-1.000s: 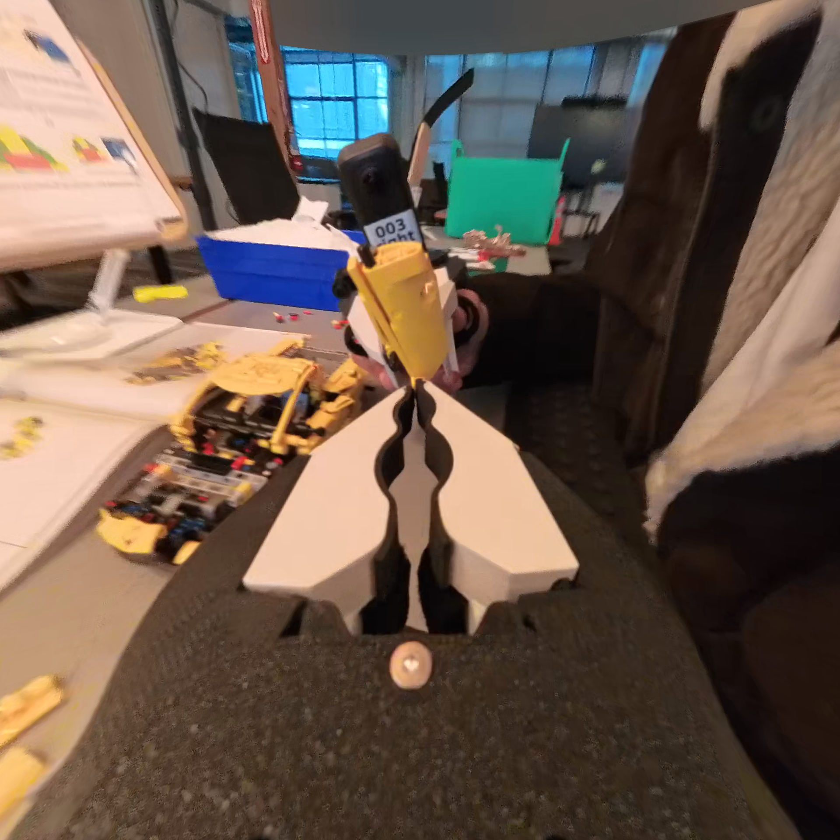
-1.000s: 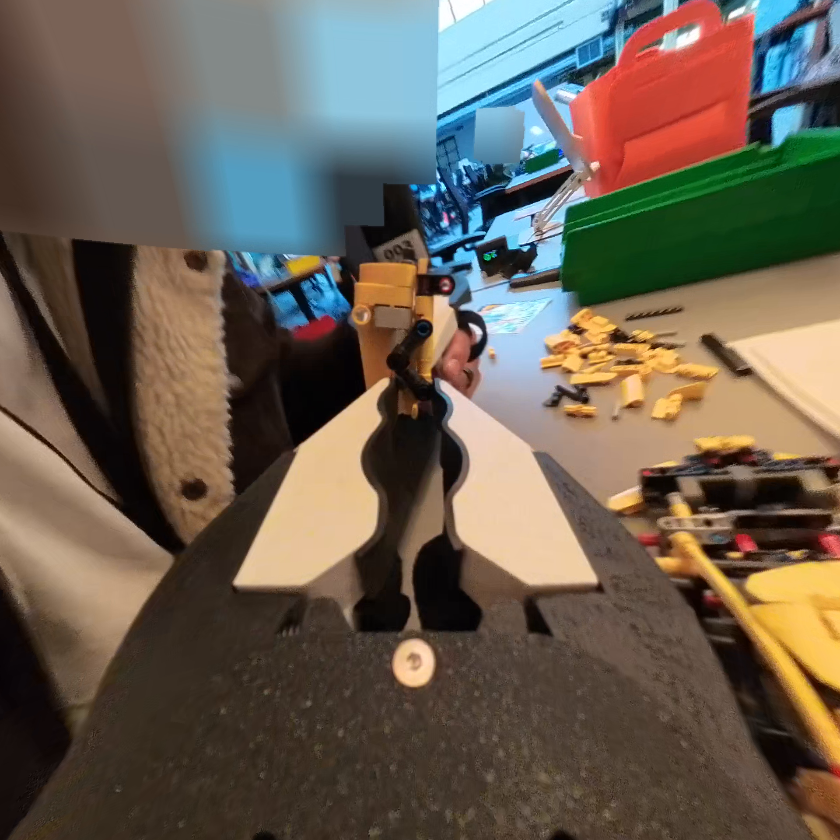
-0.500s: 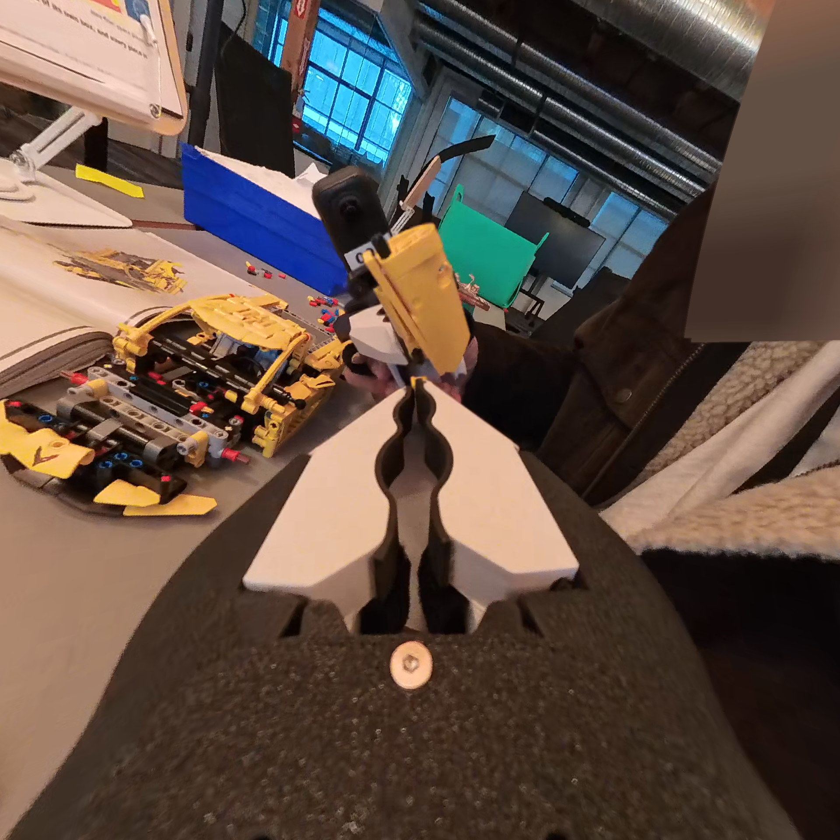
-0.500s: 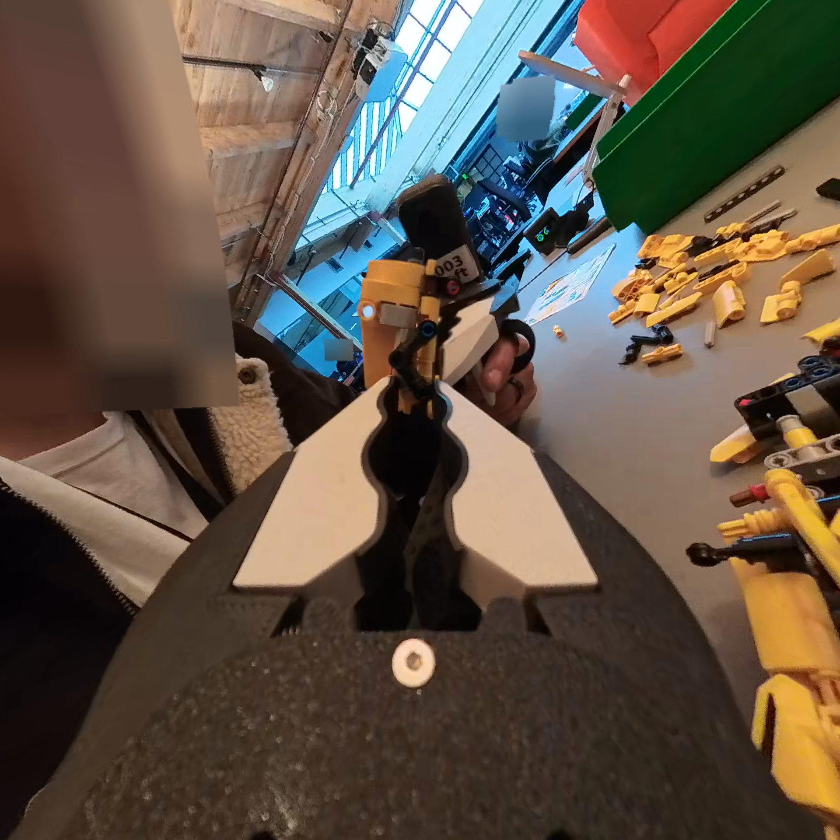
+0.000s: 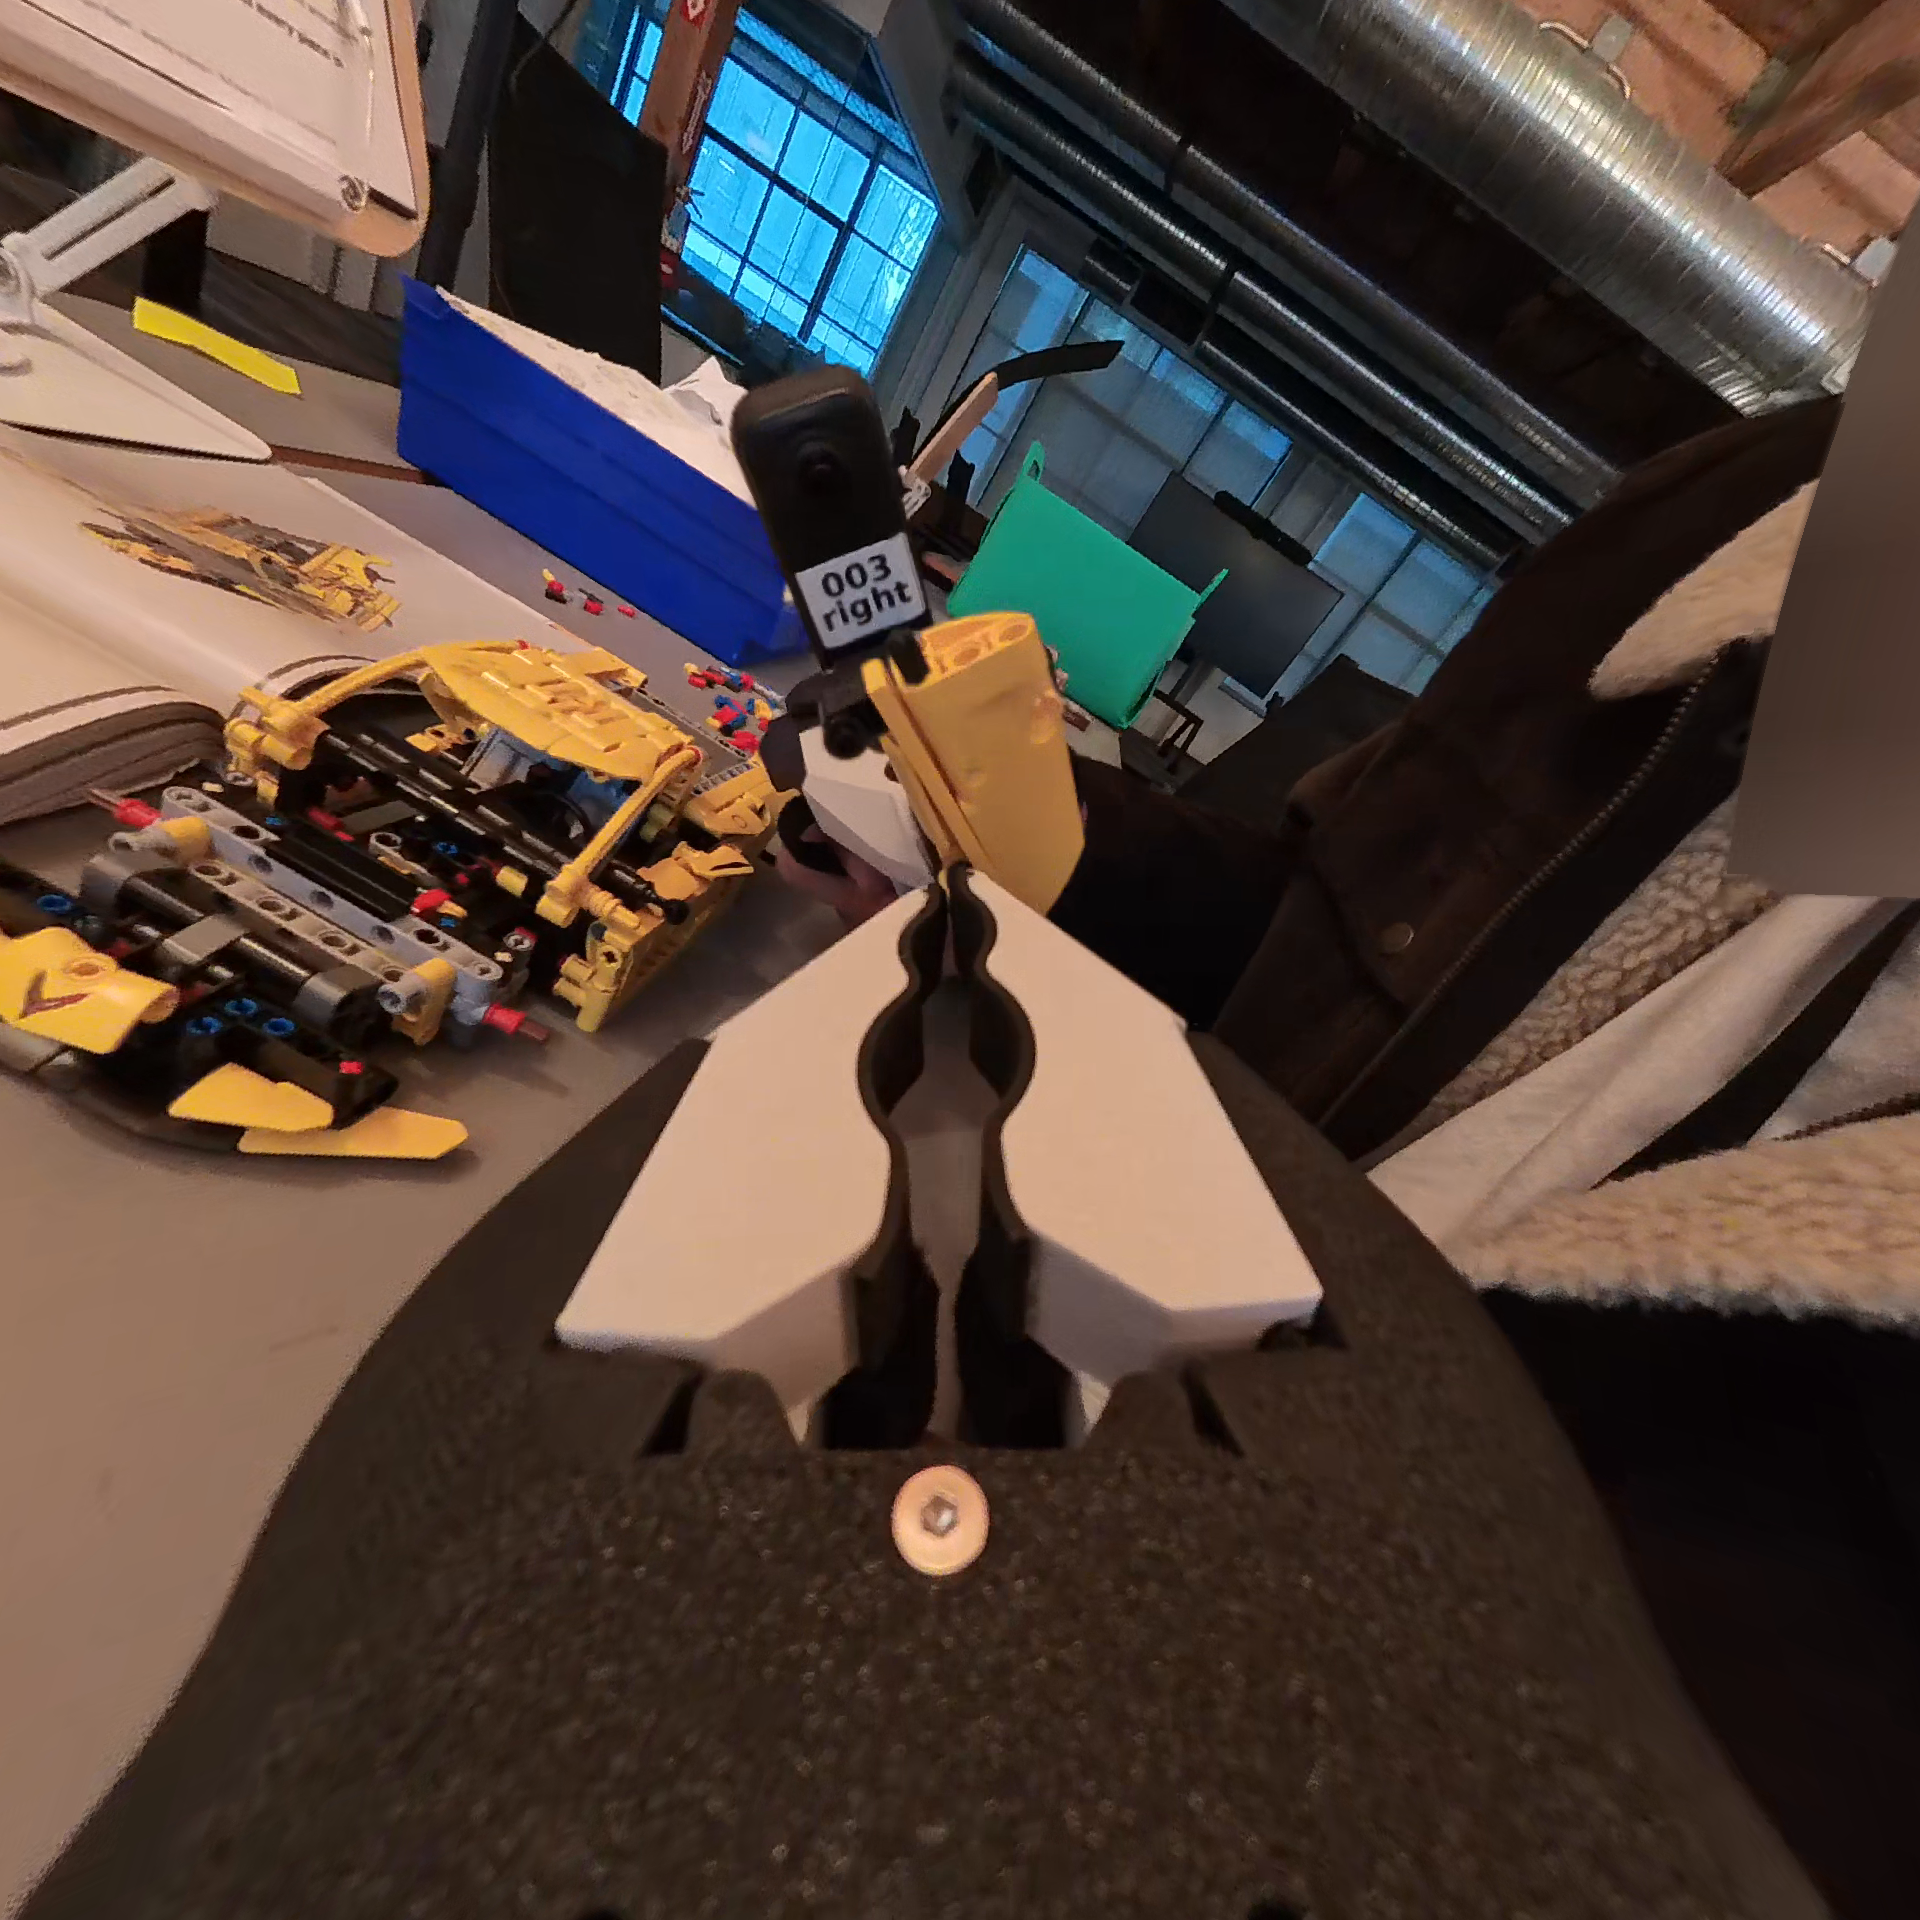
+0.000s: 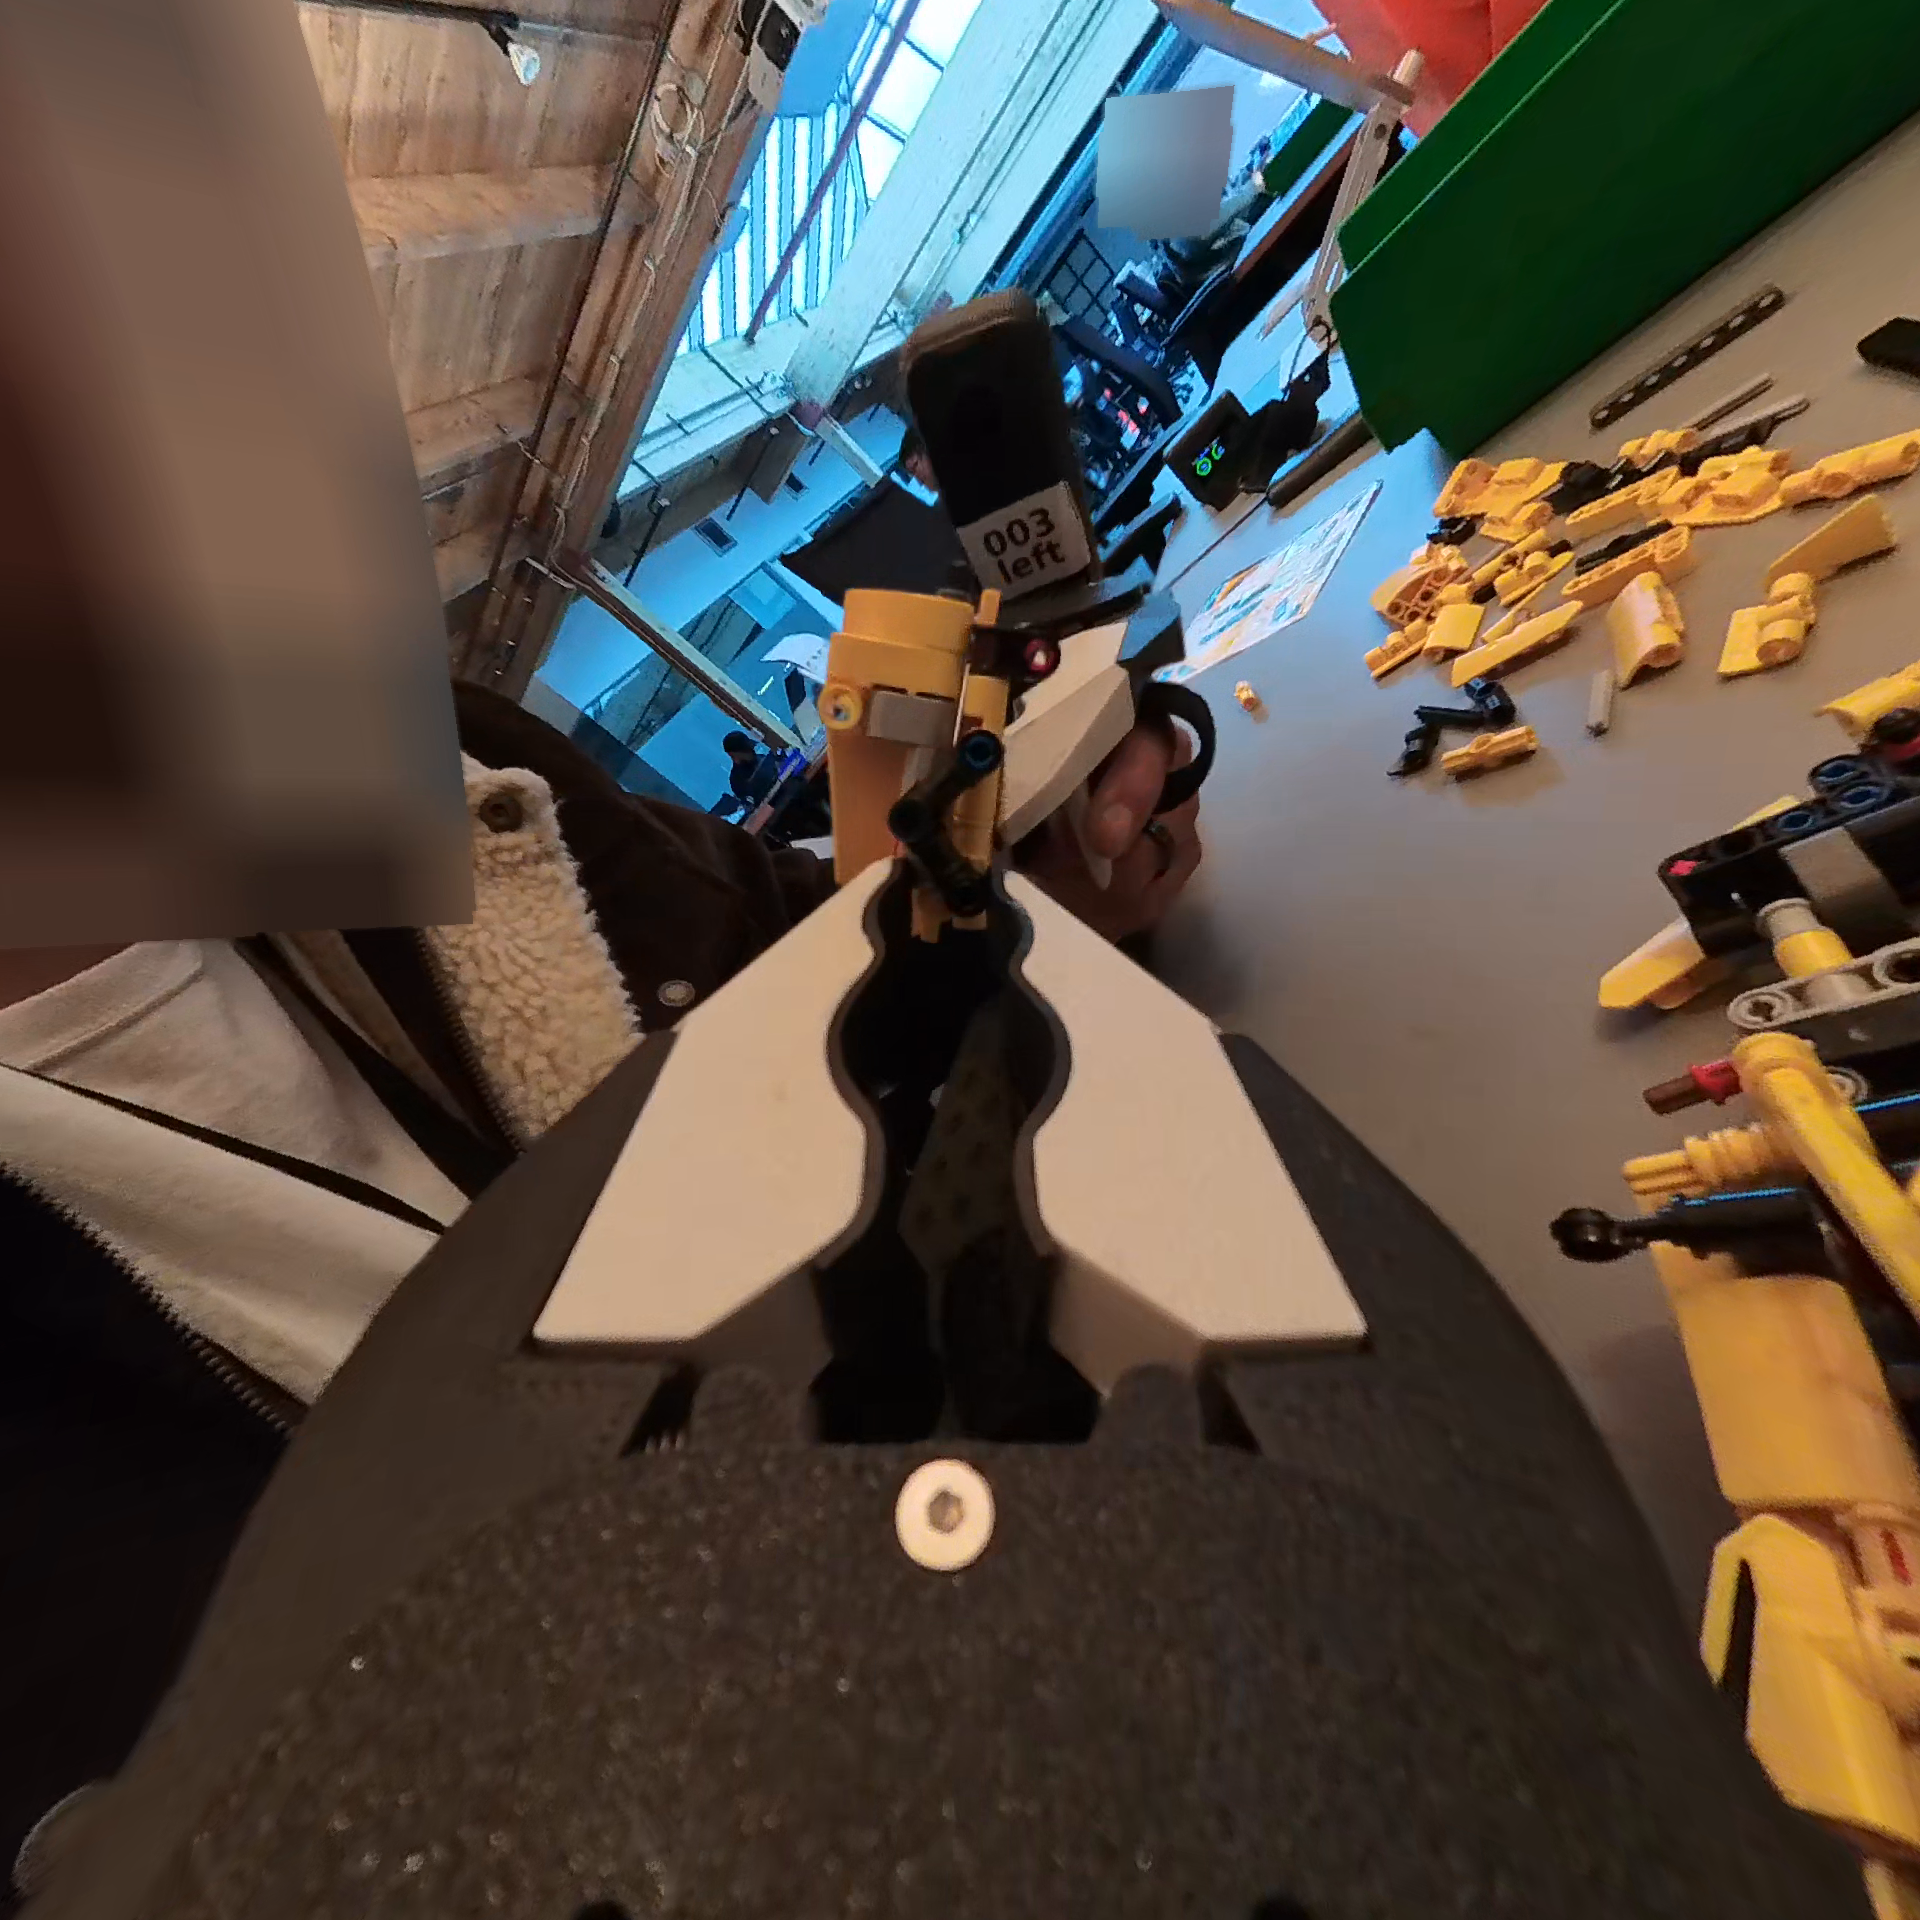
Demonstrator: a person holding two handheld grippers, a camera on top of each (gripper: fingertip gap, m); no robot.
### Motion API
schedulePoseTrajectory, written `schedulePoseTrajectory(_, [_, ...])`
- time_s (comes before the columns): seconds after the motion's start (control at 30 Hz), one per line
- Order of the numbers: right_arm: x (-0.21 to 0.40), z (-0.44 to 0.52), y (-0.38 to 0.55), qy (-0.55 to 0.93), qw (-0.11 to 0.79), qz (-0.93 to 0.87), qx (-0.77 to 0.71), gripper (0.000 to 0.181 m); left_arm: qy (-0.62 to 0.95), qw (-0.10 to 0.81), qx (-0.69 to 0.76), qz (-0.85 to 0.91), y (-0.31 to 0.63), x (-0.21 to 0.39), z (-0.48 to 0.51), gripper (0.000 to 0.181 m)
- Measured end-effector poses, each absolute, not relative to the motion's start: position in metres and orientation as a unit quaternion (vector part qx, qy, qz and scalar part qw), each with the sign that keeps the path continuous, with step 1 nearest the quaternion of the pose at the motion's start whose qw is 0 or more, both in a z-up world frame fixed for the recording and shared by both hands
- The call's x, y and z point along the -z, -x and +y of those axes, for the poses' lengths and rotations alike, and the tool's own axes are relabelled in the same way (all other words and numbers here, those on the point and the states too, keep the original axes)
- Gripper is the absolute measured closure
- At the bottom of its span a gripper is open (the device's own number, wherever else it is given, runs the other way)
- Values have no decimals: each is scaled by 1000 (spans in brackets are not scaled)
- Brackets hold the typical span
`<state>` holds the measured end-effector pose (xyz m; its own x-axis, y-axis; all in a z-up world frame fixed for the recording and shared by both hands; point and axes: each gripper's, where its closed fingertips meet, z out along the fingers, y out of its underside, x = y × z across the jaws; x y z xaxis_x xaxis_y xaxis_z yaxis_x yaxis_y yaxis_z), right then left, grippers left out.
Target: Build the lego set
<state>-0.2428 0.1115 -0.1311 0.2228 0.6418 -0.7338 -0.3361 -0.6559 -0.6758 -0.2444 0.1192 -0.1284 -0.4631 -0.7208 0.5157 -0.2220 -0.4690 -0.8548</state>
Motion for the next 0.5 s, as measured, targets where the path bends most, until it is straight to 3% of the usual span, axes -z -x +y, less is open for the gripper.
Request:
schedulePoseTrajectory(0.3, [119, 125, 240, 640, 423, -47, -640, 168, 492, 247, 710, 439, 239, 115, 133, 181])
schedulePoseTrajectory(0.5, [95, 135, 239, 569, 440, 27, -694, 168, 476, 387, 694, 376, 237, 88, 145, 181])
